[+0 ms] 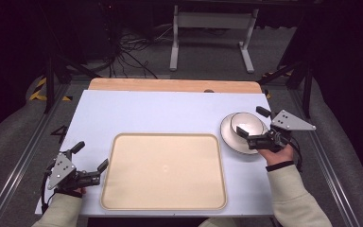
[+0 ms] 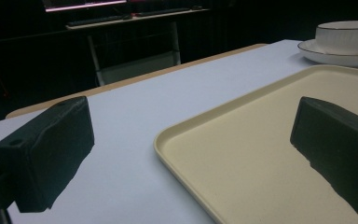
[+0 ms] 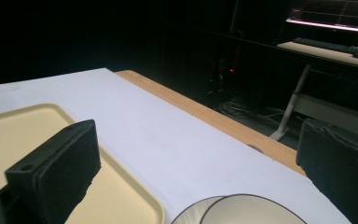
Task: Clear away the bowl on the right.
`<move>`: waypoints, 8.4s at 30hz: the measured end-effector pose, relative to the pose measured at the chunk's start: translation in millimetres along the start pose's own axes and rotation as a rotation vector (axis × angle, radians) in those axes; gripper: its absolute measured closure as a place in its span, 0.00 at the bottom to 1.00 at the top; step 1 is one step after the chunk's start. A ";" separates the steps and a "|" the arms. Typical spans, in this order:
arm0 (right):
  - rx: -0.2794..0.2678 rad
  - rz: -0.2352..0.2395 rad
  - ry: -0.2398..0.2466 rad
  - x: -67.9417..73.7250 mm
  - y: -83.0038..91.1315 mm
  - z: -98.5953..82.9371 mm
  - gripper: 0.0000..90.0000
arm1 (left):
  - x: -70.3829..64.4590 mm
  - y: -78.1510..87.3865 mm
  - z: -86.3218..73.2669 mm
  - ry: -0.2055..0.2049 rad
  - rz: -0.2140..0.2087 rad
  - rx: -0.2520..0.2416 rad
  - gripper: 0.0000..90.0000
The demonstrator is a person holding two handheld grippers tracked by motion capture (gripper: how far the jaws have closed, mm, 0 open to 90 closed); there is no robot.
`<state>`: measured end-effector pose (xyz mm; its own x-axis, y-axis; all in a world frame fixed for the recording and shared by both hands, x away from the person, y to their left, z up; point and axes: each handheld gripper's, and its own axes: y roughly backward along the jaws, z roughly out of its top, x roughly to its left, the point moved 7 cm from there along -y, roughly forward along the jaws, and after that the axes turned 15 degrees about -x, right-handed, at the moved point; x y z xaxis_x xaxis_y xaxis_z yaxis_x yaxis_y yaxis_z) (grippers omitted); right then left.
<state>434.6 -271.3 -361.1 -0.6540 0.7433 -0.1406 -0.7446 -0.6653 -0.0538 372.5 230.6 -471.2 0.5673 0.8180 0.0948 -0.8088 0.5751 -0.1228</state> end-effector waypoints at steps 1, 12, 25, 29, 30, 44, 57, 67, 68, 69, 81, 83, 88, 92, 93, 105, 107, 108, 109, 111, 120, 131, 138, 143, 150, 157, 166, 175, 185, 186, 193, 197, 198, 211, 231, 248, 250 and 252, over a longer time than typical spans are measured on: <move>-0.003 -0.013 -0.020 -4.0 1.2 -0.3 0.00 | 0.0 0.0 0.0 0.000 0.000 0.000 0.00; 0.009 -0.083 -0.048 -33.0 9.2 -3.8 0.00 | -0.2 -0.1 -0.1 0.001 0.001 0.000 0.00; 0.081 -0.138 -0.066 -55.6 12.5 -16.3 0.00 | -0.2 -0.1 -0.2 0.000 0.002 0.002 0.00; 0.108 -0.144 -0.058 -59.4 12.1 -19.0 0.01 | -0.2 -0.1 -0.2 0.000 0.002 0.002 0.00; 0.114 -0.148 -0.061 -60.5 12.0 -19.4 0.02 | -0.2 -0.1 -0.2 0.000 0.003 0.002 0.00; 0.279 -0.176 -0.154 -72.8 7.6 -34.3 0.23 | -0.2 -0.1 -0.2 0.000 0.002 0.002 0.00; 0.484 -0.257 -0.197 -87.1 5.0 -52.9 0.47 | 0.0 -0.1 -0.2 -0.001 0.002 0.002 0.00; 0.593 -0.278 -0.259 -94.3 6.1 -70.6 0.55 | -0.2 0.0 -0.3 -0.001 0.002 0.005 0.00; 0.602 -0.277 -0.266 -94.6 6.2 -72.1 0.56 | -0.2 0.0 -0.3 -0.001 0.002 0.005 0.00; 0.611 -0.279 -0.272 -95.0 6.0 -73.5 0.57 | -0.2 -0.1 -0.3 -0.001 0.003 0.005 0.00; 0.714 -0.272 -0.300 -97.0 1.5 -90.9 0.68 | -0.3 0.0 -0.3 -0.001 0.001 0.005 0.00; 0.722 -0.272 -0.306 -97.0 1.2 -92.4 0.69 | -0.3 0.1 -0.3 -0.002 0.000 0.005 0.00; 0.741 -0.267 -0.322 -96.9 -0.3 -96.9 0.78 | -0.3 0.0 -0.3 -0.001 0.001 0.005 0.00; 0.760 -0.278 -0.307 -98.5 -0.1 -97.6 0.87 | -0.4 0.0 -0.3 -0.003 0.000 0.005 0.00; 0.764 -0.277 -0.315 -98.7 0.0 -97.3 0.88 | -0.4 0.0 -0.3 -0.002 0.000 0.005 0.00; 0.821 -0.291 -0.304 -97.9 -3.0 -94.7 0.94 | -0.4 0.0 -0.3 -0.003 -0.001 0.004 0.00; 0.828 -0.297 -0.314 -97.4 -3.1 -94.1 0.94 | -0.4 0.0 -0.3 -0.002 0.000 0.005 0.00; 0.828 -0.297 -0.314 -97.4 -3.1 -94.1 0.94 | -0.4 0.0 -0.3 -0.002 0.000 0.005 0.00; 0.832 -0.299 -0.315 -97.1 -3.1 -93.6 0.94 | -0.4 0.0 -0.3 -0.002 0.000 0.005 0.00; 0.834 -0.303 -0.314 -96.8 -3.5 -92.8 0.95 | -0.4 0.0 -0.3 -0.003 -0.001 0.005 0.00; 0.859 -0.317 -0.310 -96.2 -1.7 -85.5 0.95 | -0.3 0.0 -0.3 -0.002 0.000 0.005 0.00; 0.834 -0.300 -0.289 -94.5 -1.2 -61.8 0.94 | -0.3 -0.1 -0.3 -0.002 0.002 0.003 0.00; 0.832 -0.291 -0.278 -91.4 -1.5 -52.2 0.94 | -0.1 0.0 -0.3 -0.001 0.002 0.005 0.00; 0.839 -0.274 -0.271 -85.9 -4.3 -45.2 0.94 | 0.2 0.0 -0.2 -0.002 0.004 0.005 0.00; 0.831 -0.245 -0.256 -78.6 -10.2 -39.6 0.94 | 0.1 0.1 -0.2 -0.002 0.003 0.005 0.00; 0.825 -0.177 -0.248 -59.5 -24.3 -34.2 0.94 | 0.1 0.0 -0.2 -0.003 0.003 0.005 0.00; 0.821 -0.108 -0.222 -32.3 -44.0 -25.1 0.94 | -0.3 -0.1 -0.2 -0.001 0.001 0.002 0.00; 0.812 -0.044 -0.214 -5.7 -59.8 -16.3 0.94 | -0.4 0.0 -0.2 -0.002 -0.001 0.004 0.00; 0.796 0.024 -0.191 20.0 -73.8 -6.8 0.94 | -0.4 0.0 -0.2 -0.003 -0.002 0.004 0.00; 0.794 0.037 -0.188 25.0 -76.8 -5.5 0.94 | -0.5 0.0 -0.2 -0.003 -0.002 0.004 0.00; 0.784 0.090 -0.173 43.8 -88.8 -2.0 0.94 | -0.6 0.0 -0.2 -0.003 -0.003 0.004 0.00; 0.776 0.112 -0.192 52.7 -94.2 -2.7 0.94 | -0.6 0.1 -0.1 -0.003 -0.004 0.004 0.00; 0.774 0.118 -0.193 54.9 -95.9 -3.5 0.94 | -0.7 0.1 -0.1 -0.003 -0.004 0.004 0.00; 0.763 0.189 -0.190 84.8 -111.0 -1.5 0.94 | -0.9 0.0 -0.2 -0.002 -0.006 0.003 0.00; 0.777 0.323 -0.134 146.0 -138.8 -24.1 0.96 | -0.8 0.1 0.0 -0.003 -0.008 0.000 0.00; 0.791 0.309 -0.153 151.5 -148.7 -63.6 0.96 | -1.0 0.1 -0.1 -0.004 -0.010 0.001 0.00; 0.776 0.308 -0.154 150.7 -148.6 -64.7 0.97 | -1.0 0.1 -0.1 -0.004 -0.009 0.002 0.00; 0.768 0.308 -0.165 149.5 -148.2 -64.0 0.97 | -0.9 0.1 -0.1 -0.005 -0.009 0.002 0.00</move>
<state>455.7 -66.0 -437.4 -0.8096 0.5765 0.1106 -0.3747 -0.6526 0.6586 372.0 229.9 -471.4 0.5735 0.8130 0.1008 -0.8042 0.5822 -0.1197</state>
